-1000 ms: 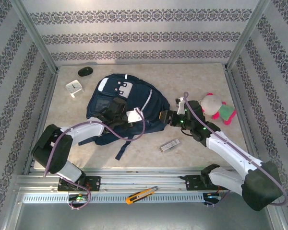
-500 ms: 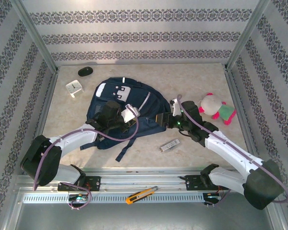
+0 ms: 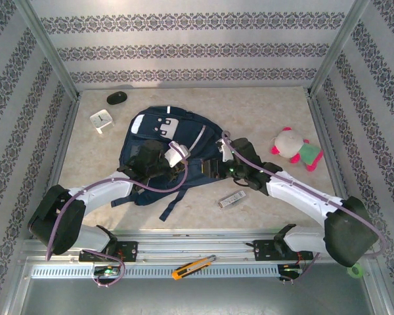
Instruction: Pack books, pencil case, and school supplies into a backpack
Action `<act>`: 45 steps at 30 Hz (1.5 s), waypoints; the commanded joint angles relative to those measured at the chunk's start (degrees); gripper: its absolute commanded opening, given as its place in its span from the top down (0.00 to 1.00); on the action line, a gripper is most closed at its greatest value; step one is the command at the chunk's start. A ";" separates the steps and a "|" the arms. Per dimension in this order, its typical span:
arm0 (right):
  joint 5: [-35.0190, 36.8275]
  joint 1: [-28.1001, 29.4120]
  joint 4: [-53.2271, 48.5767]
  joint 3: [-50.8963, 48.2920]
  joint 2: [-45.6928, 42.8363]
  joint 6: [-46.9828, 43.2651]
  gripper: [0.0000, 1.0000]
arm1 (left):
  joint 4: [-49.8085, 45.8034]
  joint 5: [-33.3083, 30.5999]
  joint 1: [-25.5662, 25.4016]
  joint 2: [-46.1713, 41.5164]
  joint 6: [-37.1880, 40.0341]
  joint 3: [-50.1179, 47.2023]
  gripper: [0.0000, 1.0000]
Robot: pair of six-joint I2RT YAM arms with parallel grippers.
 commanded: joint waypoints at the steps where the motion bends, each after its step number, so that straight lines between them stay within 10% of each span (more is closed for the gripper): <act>1: -1.02 0.94 1.24 3.20 1.54 -0.05 0.50 | 5.81 2.52 0.51 -1.85 -3.89 0.71 1.00; 11: 18.00 5.72 1.26 6.10 6.90 6.20 0.51 | 6.94 6.40 0.46 -1.55 -4.83 0.31 1.00; 26: 21.69 -1.03 -10.67 5.34 1.16 0.56 1.00 | -7.10 2.91 7.55 -5.22 4.10 0.36 1.00; 39: -1.74 -5.89 -5.36 5.20 5.49 -6.12 1.00 | -15.83 10.03 10.22 -7.59 4.89 -0.10 0.91; 45: -0.67 0.85 -4.30 5.40 3.26 -8.20 0.71 | -14.00 11.93 10.21 -8.80 -0.50 -1.44 0.94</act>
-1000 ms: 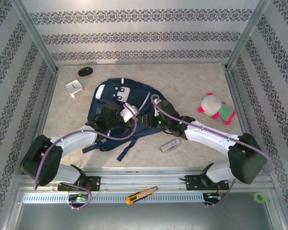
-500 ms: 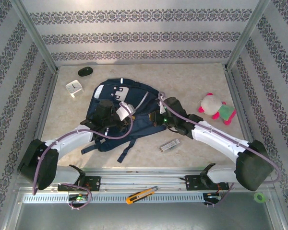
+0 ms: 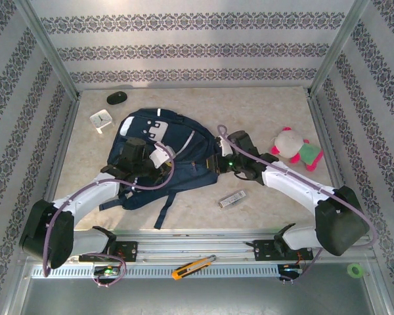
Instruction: Pack books, pencil case, and school supplies into a backpack
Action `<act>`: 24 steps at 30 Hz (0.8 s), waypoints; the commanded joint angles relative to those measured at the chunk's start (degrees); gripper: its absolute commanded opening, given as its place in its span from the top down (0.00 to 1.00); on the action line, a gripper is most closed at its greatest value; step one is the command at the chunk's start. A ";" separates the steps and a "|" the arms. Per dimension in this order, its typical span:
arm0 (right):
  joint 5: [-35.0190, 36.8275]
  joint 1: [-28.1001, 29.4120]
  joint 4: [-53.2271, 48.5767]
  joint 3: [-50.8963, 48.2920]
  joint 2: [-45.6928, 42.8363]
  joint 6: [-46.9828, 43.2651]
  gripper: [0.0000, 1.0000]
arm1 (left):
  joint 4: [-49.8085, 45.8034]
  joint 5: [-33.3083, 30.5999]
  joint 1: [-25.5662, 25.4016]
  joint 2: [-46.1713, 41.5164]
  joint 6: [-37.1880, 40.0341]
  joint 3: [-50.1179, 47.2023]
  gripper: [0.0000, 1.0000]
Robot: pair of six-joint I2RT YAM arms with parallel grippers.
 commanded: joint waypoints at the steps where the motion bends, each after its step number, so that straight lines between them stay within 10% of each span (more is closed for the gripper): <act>1: -0.82 3.94 1.23 0.49 -1.84 -1.75 0.67 | -0.87 2.66 0.81 -1.37 -5.64 0.16 0.94; 11: 9.13 11.74 1.84 5.09 4.11 4.04 0.57 | 0.67 4.07 0.79 -1.30 -7.73 0.78 0.95; 24: 24.08 13.71 1.67 8.76 8.27 8.74 0.73 | 3.63 5.74 0.79 -1.26 -9.93 0.10 0.95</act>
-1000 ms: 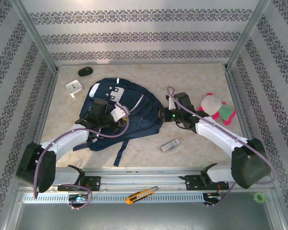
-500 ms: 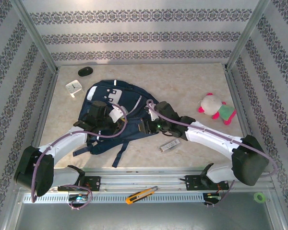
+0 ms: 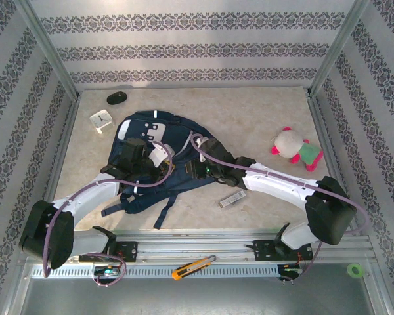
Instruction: Pack books, pencil case, and school supplies into a backpack
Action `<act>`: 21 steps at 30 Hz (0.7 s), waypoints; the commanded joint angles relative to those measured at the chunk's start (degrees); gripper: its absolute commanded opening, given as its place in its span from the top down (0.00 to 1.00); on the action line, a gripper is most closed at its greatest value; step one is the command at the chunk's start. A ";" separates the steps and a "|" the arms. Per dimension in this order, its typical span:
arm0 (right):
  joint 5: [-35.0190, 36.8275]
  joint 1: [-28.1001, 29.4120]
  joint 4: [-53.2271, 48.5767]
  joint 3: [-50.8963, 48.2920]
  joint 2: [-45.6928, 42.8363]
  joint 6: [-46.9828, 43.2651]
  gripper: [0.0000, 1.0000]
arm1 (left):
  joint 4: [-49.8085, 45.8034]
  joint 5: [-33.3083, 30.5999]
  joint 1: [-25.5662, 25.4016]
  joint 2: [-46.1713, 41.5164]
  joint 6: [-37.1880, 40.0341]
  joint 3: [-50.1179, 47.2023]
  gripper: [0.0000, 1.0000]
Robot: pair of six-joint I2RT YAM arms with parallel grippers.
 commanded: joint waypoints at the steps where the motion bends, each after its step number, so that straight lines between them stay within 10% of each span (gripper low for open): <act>1: 9.14 0.33 -0.36 2.26 1.38 2.12 0.78 | 3.00 3.05 0.52 -1.32 -3.36 0.09 0.95; 7: 13.46 -0.88 -5.29 1.46 -0.95 0.33 1.00 | -0.87 -1.53 0.47 -1.34 0.32 0.85 0.95; 21: 3.60 -7.62 -4.37 -2.17 -3.92 -6.19 1.00 | -11.18 -1.14 0.49 -1.80 9.29 1.94 0.92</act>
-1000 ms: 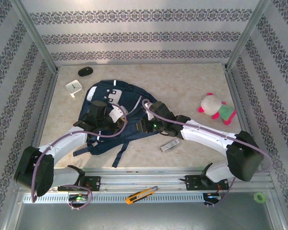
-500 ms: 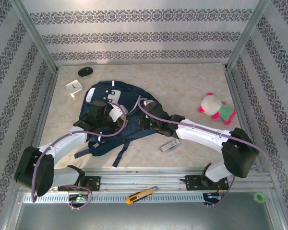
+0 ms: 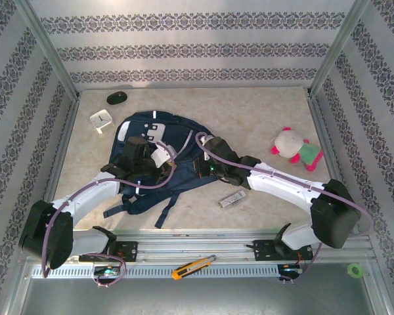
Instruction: Pack books, pencil case, and school supplies into a backpack
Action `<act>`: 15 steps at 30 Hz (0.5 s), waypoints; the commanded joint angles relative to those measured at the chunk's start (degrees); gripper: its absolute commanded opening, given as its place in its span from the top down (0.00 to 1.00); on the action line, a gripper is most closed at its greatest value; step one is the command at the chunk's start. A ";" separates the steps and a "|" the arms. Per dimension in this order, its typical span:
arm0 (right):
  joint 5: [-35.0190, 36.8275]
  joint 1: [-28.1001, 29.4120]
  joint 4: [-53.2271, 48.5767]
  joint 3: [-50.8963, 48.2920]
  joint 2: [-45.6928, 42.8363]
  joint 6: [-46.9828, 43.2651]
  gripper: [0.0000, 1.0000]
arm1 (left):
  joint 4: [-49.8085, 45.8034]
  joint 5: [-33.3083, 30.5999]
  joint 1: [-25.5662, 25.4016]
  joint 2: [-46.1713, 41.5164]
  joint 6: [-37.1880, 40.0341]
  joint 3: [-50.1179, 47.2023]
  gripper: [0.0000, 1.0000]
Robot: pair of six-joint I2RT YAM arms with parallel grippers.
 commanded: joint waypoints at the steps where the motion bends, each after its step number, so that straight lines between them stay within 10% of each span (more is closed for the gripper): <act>1: 2.24 -4.60 -2.45 -0.93 -0.95 -4.52 1.00 | -8.46 -0.85 1.30 -1.79 2.14 0.23 0.89; 7: -6.91 -3.11 -2.20 -1.37 0.51 -2.52 1.00 | -3.46 -9.52 1.36 -4.44 -20.55 -0.31 0.41; 15: -9.04 0.42 -2.21 -3.73 0.70 3.36 1.00 | -19.96 -36.46 1.80 -13.88 -61.77 -4.52 0.43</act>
